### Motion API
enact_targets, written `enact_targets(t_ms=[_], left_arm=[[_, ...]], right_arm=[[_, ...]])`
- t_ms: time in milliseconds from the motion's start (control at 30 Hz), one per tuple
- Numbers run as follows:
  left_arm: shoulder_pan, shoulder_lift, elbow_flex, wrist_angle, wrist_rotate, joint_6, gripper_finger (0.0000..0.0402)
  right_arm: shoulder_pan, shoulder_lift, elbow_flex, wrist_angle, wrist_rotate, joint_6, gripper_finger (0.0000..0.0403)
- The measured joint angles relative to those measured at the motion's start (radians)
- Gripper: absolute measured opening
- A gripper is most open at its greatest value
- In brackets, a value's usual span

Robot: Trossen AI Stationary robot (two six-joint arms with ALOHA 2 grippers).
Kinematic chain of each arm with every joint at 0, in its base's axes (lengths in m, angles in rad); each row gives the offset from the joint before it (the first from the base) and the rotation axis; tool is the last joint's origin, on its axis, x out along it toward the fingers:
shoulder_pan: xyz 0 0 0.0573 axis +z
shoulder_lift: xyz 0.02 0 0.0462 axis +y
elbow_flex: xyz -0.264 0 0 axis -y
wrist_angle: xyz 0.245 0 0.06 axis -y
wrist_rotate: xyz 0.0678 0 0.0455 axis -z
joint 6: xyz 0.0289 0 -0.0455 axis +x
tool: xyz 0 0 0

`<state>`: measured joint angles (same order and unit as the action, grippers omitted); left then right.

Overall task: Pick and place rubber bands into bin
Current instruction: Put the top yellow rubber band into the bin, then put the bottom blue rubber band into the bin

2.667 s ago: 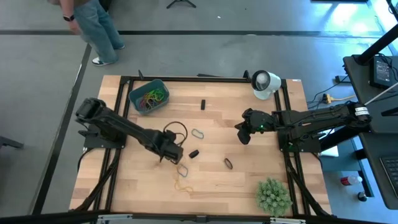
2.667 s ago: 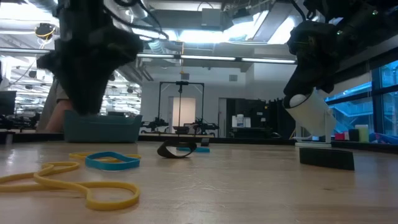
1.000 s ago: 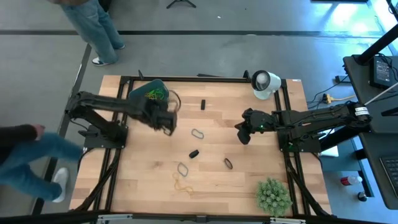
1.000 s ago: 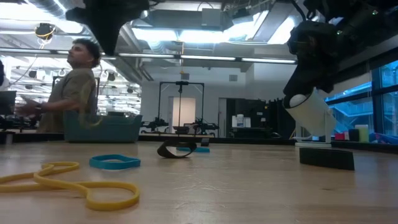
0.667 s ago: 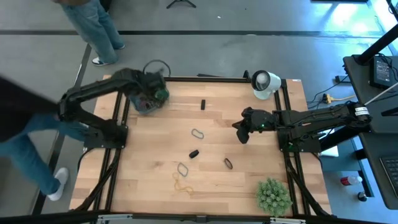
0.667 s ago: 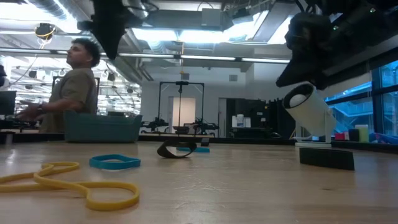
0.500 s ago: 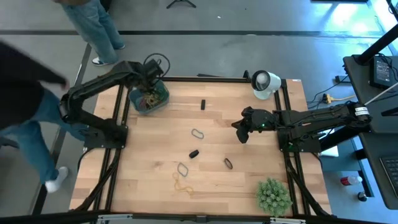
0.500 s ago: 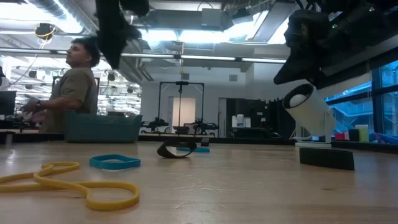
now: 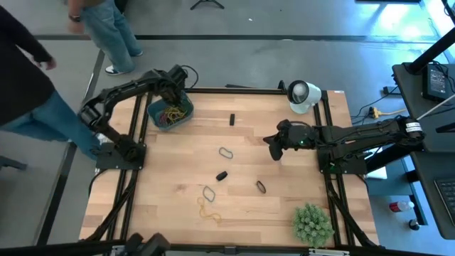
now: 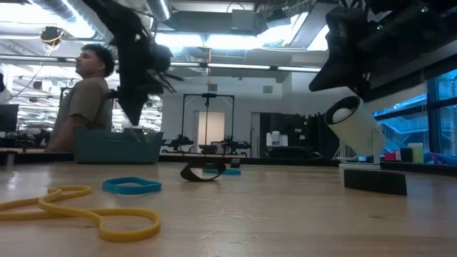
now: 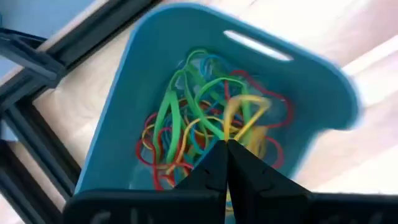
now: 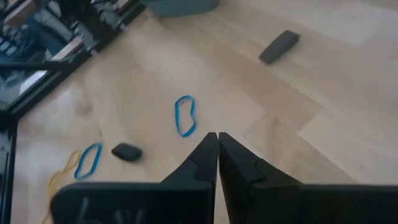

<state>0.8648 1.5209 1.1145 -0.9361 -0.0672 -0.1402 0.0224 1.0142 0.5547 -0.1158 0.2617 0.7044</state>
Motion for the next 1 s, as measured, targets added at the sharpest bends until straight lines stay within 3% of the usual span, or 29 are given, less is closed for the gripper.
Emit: enact_targets(t_ms=[333, 667, 833, 1000], left_arm=[[0.023, 0.127, 0.000, 0.006, 0.003, 0.125, 0.0018], [0.023, 0.131, 0.000, 0.021, 0.018, 0.136, 0.0122], [0.023, 0.096, 0.011, 0.004, 0.017, 0.107, 0.0154], [0.013, -0.001, 0.040, -0.011, -0.011, 0.036, 0.0158]], right_arm=[[0.000, 0.000, 0.000, -0.001, 0.036, 0.050, 0.0019], [0.000, 0.000, 0.000, -0.002, 0.036, 0.050, 0.0019], [0.000, 0.000, 0.000, -0.002, 0.036, 0.035, 0.0019], [0.000, 0.000, 0.000, -0.016, 0.036, 0.017, 0.0019]])
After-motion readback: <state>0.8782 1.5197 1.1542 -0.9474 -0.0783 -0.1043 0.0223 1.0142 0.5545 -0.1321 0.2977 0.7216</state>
